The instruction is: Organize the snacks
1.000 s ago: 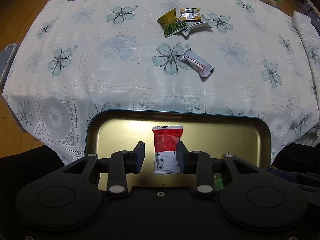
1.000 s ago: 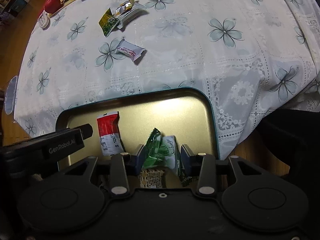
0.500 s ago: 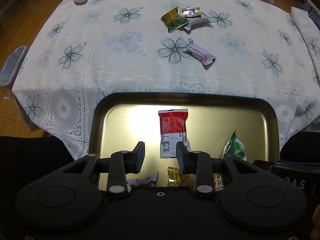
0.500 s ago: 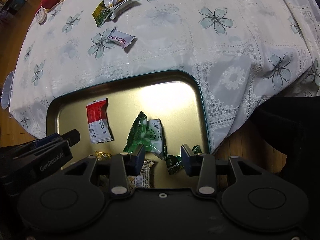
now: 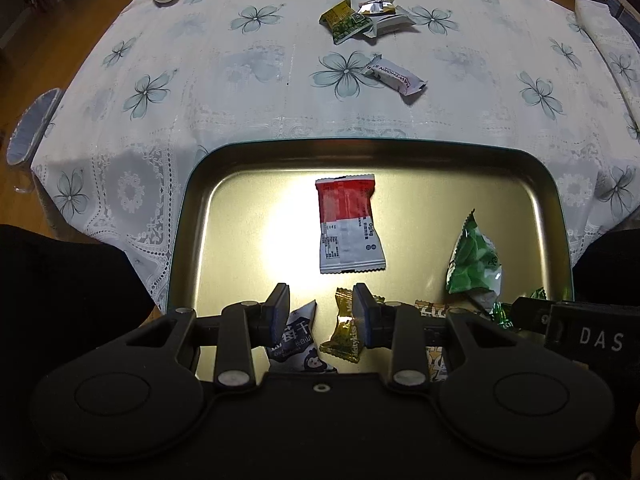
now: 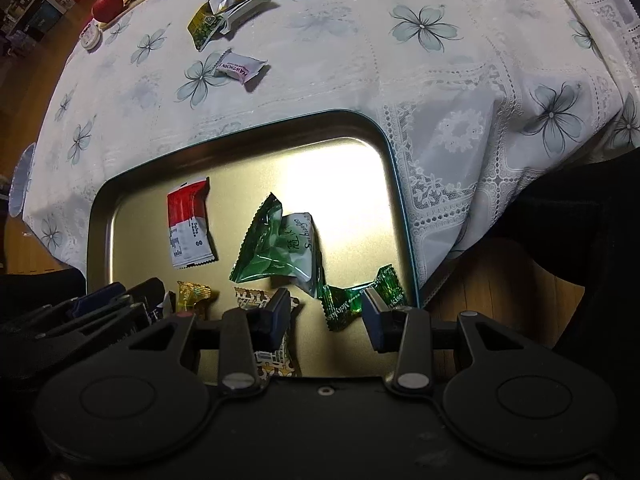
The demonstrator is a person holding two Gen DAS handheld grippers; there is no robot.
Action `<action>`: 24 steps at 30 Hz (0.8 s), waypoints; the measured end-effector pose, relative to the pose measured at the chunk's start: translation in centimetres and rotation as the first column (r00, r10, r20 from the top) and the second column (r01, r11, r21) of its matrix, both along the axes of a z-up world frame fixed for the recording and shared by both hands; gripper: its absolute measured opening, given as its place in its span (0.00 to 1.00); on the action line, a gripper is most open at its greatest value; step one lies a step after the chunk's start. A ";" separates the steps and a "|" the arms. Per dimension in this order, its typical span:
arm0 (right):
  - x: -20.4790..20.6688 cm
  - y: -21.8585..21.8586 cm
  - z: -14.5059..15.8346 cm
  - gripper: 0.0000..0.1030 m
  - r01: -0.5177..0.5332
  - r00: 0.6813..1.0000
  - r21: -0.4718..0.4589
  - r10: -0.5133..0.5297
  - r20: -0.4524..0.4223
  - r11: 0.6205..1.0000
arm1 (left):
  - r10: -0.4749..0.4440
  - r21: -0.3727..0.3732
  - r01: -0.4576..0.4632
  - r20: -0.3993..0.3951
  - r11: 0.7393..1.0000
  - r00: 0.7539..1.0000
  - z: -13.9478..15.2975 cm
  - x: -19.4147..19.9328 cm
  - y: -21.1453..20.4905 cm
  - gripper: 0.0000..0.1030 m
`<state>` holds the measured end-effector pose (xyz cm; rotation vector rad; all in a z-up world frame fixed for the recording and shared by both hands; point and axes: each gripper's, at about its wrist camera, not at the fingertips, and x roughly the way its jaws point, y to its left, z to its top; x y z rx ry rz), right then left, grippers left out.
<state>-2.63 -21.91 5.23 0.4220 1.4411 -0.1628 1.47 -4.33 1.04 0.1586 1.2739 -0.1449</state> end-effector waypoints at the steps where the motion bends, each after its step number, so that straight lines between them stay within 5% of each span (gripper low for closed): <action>1: -0.2 0.1 0.0 0.41 -0.002 1.000 -0.009 0.002 0.004 1.000 | 0.004 -0.009 -0.004 -0.003 1.000 1.000 -0.1 -0.2 0.1 0.42; 24: -2.3 1.5 -0.4 0.41 -0.045 0.999 -0.030 0.045 -0.007 0.999 | 0.006 -0.026 -0.007 -0.055 1.000 0.998 -1.0 -2.0 0.3 0.42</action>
